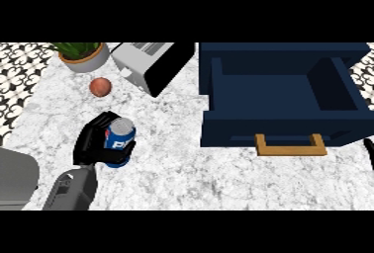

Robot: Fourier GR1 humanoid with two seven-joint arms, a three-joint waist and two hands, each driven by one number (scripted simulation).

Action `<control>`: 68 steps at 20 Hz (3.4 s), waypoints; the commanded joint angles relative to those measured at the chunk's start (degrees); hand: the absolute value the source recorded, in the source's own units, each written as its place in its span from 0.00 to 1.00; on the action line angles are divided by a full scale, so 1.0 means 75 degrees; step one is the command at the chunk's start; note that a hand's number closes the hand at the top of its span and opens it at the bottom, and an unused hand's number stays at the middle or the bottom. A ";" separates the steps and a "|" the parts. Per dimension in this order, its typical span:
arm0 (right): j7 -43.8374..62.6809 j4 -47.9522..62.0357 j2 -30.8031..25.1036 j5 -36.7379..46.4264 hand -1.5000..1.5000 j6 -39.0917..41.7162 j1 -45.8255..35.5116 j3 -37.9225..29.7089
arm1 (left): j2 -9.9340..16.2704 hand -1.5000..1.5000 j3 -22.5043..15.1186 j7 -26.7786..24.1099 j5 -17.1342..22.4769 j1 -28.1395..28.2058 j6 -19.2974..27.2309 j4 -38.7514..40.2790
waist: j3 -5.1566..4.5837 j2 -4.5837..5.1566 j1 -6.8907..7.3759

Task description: Pick up the can, place it into the drawer and close the drawer

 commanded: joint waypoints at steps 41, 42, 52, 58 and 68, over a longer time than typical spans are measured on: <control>0.0345 -0.0807 0.0049 -0.0364 0.00 0.0196 0.0259 -0.0277 | -0.0585 1.00 -0.3118 0.4885 0.0326 -0.6710 0.5186 -0.0044 | 0.0003 0.0037 -0.0261; 0.0033 0.0062 -0.0163 -0.0295 0.00 0.0183 -0.0186 -0.0553 | -0.0585 1.00 -0.3110 0.5414 0.0327 -0.7170 0.5225 -0.0189 | 0.0007 0.0031 -0.0193; 0.0270 -0.0346 -0.0187 -0.0587 0.00 0.0272 -0.0126 -0.0583 | -0.0585 1.00 -0.3206 0.4454 0.1441 -0.8721 0.5269 0.2293 | 0.0010 0.0081 -0.0409; 0.0692 -0.0351 -0.0075 -0.0006 0.00 -0.0065 -0.0528 -0.0165 | -0.0585 1.00 -0.4007 0.4150 0.2156 -0.9013 0.5585 0.2943 | 0.0010 0.0093 -0.0440; 0.0547 -0.0050 -0.0131 0.0059 0.00 -0.0058 -0.0735 -0.0144 | -0.0585 1.00 -0.4850 0.3905 0.2805 -0.9441 0.5833 0.3853 | 0.0018 0.0129 -0.0620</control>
